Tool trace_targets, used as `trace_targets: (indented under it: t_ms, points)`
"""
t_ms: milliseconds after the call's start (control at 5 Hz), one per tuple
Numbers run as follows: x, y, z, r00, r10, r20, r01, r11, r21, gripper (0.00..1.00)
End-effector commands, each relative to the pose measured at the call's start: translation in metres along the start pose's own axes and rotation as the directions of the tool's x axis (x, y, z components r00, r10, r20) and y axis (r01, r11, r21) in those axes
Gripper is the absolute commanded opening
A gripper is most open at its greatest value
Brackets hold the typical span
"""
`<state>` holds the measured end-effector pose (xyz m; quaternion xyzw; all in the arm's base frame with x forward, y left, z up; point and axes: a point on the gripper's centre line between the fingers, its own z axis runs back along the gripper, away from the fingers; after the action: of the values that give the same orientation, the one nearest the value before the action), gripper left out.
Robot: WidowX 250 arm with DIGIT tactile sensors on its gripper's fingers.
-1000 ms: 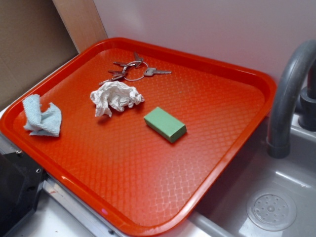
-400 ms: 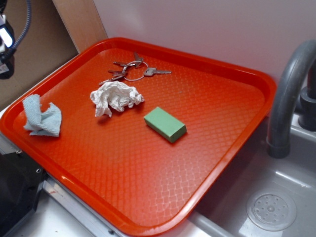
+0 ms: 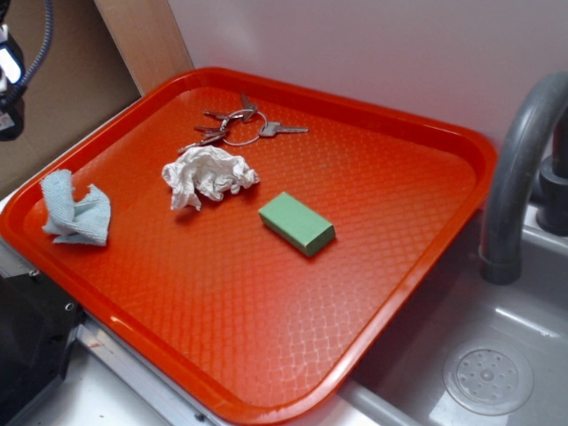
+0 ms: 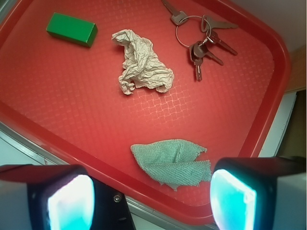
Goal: Grab the blue cloth.
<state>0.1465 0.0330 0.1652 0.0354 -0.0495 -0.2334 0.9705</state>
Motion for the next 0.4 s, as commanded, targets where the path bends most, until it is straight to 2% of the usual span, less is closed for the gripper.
trace_targets:
  t_ms: [0,200]
  points:
    - [-0.014,0.036,-0.097,0.983,0.113,-0.144,-0.096,0.988,0.121,1.0]
    - [-0.023,0.047,-0.129,0.965,0.225,-0.136,-0.207,0.969,0.135,1.0]
